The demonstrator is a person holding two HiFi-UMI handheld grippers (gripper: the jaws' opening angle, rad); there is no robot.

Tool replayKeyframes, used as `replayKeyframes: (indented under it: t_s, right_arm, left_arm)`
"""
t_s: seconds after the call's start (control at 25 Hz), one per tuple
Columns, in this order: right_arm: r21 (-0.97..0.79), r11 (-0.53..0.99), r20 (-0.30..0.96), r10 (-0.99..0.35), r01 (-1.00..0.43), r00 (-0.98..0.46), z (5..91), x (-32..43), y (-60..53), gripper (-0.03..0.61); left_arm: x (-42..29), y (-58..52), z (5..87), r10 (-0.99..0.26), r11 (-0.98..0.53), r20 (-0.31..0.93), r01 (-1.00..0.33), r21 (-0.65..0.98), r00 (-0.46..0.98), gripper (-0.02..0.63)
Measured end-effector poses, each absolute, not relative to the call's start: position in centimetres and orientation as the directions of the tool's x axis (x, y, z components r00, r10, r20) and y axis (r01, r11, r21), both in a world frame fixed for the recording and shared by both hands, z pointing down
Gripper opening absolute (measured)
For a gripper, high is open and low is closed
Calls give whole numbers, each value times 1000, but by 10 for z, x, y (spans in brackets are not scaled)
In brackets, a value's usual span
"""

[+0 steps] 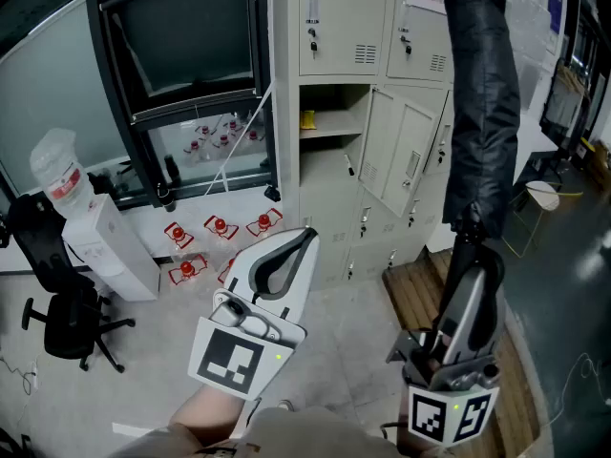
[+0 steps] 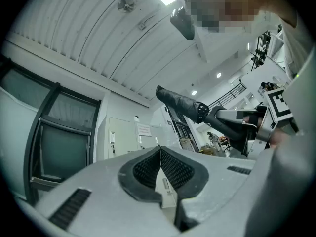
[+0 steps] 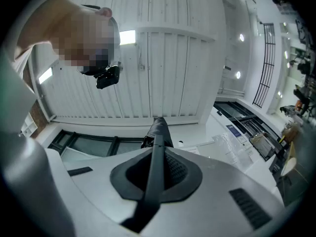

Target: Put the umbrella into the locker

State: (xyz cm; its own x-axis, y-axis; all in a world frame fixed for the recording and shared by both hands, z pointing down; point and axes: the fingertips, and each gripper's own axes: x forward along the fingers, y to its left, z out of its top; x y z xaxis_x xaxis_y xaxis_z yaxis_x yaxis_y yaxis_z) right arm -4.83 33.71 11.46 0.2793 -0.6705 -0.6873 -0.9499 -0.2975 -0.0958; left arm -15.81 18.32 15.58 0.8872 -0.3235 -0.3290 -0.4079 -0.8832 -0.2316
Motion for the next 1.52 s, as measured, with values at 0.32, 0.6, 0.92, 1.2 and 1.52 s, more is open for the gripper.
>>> replayKeyframes:
  t_s: [0.32, 0.6, 0.92, 1.2, 1.52]
  right_arm:
    - [-111, -282, -670, -687, -953, 282, 117, -34, 339, 14]
    - [-113, -286, -636, -715, -952, 290, 125, -22, 337, 14]
    - [-102, -283, -607, -742, -954, 285, 134, -3, 337, 14]
    - [-86, -252, -582, -772, -964, 254, 139, 17, 343, 14]
    - [-86, -220, -513, -826, -972, 232, 154, 36, 325, 14]
  left_arm:
    - [-149, 184, 154, -331, -877, -328, -417, -238, 885, 9]
    - [-137, 188, 162, -334, -878, -309, -413, -241, 891, 9]
    - [-115, 194, 168, -338, -876, -303, -415, -245, 891, 9]
    - [-95, 210, 175, -347, -866, -298, -426, -262, 889, 9]
    - [-77, 211, 181, -376, -845, -285, -453, -285, 882, 9]
